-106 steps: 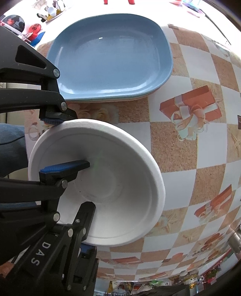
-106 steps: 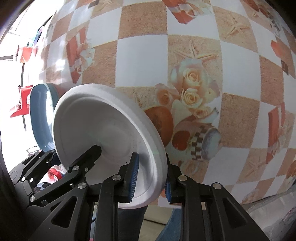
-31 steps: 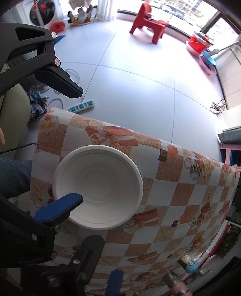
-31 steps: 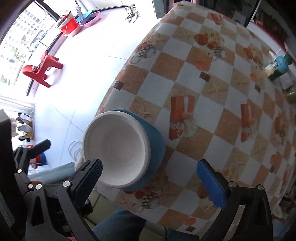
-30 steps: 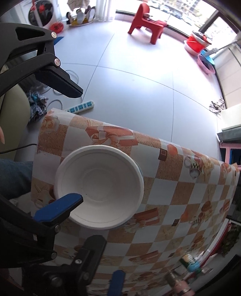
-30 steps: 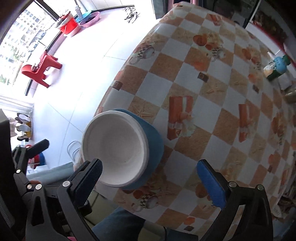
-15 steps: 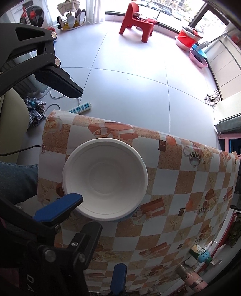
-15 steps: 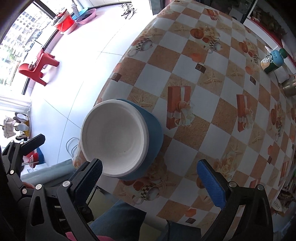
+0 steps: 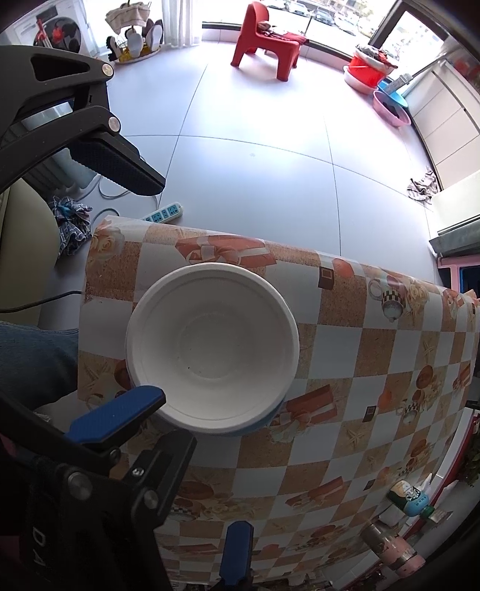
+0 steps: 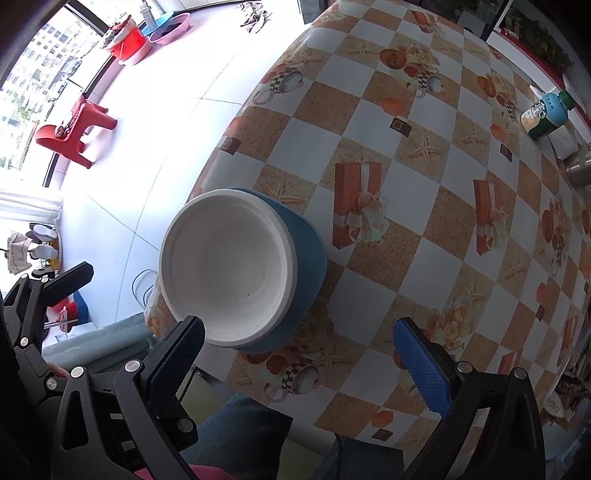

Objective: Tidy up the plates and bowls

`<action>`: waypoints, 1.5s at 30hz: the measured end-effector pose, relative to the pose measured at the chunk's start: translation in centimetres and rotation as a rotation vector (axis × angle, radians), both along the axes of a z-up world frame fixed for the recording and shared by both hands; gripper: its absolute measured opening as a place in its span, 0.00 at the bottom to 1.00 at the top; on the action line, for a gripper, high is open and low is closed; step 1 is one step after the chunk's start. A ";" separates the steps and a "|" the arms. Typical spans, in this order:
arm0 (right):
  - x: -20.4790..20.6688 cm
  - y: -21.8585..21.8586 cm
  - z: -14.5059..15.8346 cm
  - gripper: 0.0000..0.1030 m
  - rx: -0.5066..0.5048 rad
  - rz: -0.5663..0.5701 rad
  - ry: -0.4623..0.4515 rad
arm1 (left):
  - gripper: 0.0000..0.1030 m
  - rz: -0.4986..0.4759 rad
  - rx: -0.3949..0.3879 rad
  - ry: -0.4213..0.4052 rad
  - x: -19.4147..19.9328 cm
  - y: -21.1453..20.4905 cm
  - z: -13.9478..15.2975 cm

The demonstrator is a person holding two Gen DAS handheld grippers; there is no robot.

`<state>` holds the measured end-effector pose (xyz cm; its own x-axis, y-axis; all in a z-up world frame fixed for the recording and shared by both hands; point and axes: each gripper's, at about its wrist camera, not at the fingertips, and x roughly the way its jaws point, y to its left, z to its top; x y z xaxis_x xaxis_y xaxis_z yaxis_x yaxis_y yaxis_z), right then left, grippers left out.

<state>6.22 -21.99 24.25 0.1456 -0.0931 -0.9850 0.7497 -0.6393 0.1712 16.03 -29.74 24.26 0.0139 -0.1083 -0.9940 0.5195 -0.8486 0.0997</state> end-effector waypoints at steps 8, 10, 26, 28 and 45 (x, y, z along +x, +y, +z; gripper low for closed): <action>0.2 0.0 -0.2 1.00 0.004 0.001 -0.007 | 1.00 -0.005 0.004 -0.008 0.0 0.2 -0.2; 0.2 0.0 -0.2 1.00 0.006 0.000 -0.008 | 1.00 -0.004 0.004 -0.008 0.0 0.2 -0.2; 0.3 0.2 -0.1 1.00 0.001 -0.008 -0.005 | 1.00 -0.034 0.004 -0.007 -0.1 0.6 -0.2; 0.3 0.2 -0.1 1.00 0.002 -0.008 -0.006 | 1.00 -0.038 0.005 -0.009 -0.1 0.7 -0.2; 0.5 0.3 0.0 1.00 0.004 -0.045 -0.011 | 1.00 -0.054 0.010 -0.013 -0.4 0.5 -0.3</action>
<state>6.74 -21.71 24.23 0.1519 -0.0961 -0.9837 0.7186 -0.6726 0.1767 15.64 -29.25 24.01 0.0213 -0.0993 -0.9948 0.4713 -0.8766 0.0976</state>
